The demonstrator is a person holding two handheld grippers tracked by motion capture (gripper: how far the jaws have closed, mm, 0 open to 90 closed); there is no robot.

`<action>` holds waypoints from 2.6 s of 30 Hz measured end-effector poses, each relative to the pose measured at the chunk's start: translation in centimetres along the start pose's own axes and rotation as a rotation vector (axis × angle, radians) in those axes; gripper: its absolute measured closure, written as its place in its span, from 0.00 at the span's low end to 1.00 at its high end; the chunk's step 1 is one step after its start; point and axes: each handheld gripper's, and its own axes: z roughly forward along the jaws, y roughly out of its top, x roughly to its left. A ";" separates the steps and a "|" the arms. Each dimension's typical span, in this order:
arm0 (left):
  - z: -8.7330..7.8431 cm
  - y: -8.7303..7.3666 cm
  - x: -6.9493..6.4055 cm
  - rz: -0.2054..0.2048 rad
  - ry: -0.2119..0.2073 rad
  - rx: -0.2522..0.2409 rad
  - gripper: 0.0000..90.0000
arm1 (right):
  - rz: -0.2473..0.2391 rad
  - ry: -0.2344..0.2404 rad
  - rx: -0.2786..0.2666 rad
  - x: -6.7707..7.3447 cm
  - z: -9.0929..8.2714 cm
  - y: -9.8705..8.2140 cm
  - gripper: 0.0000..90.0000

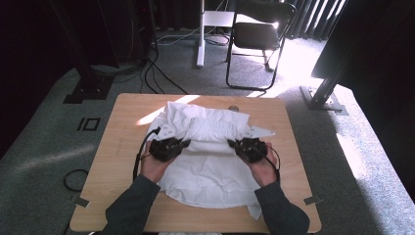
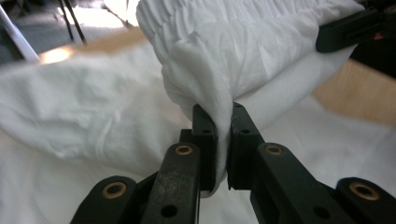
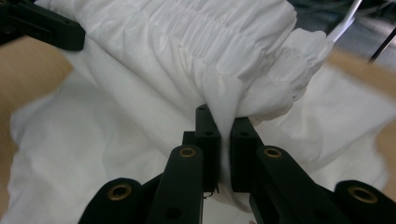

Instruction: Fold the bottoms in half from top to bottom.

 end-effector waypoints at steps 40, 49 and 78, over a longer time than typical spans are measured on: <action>7.7 -2.3 3.6 -0.126 -0.069 0.180 0.90 | 0.287 0.097 0.104 -5.2 5.4 -4.9 0.87; 6.0 -4.2 0.9 -0.091 -0.156 0.171 0.89 | 0.239 0.170 0.058 -3.6 3.1 -5.3 0.80; 3.2 -5.4 0.8 -0.062 -0.094 0.144 0.71 | 0.060 0.245 0.195 3.4 3.7 -8.0 0.80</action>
